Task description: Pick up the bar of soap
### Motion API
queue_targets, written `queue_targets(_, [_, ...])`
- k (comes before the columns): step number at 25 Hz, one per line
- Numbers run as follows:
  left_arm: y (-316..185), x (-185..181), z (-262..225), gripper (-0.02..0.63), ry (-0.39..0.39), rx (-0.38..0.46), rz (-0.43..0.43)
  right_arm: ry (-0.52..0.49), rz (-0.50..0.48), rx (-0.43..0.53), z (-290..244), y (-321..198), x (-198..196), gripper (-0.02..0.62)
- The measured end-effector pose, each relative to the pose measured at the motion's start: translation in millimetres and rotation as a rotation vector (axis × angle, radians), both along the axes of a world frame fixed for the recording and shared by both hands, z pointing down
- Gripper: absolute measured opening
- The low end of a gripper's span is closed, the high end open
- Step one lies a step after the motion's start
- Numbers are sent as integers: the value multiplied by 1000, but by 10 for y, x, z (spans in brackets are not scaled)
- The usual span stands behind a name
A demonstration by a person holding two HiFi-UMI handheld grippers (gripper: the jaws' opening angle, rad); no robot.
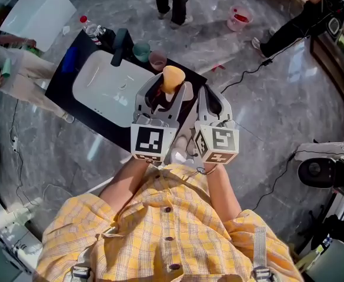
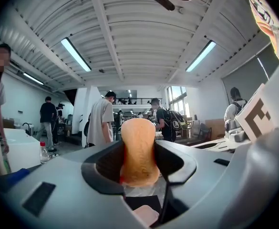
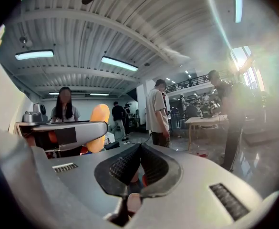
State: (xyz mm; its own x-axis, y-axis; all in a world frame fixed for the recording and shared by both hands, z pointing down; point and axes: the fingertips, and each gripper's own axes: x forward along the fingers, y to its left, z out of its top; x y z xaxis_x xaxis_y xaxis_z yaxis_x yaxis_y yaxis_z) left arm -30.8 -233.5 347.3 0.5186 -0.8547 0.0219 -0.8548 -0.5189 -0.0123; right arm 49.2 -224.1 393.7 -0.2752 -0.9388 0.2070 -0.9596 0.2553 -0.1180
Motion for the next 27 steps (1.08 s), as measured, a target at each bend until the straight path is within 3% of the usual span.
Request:
queue_targets(7, [46,-12,2,204,-41,-7,5,9,5,9,-30,20,0,18])
queue_targets(27, [96,90,-31,204,-47,0,19,39,22,96,-253,112,101,18])
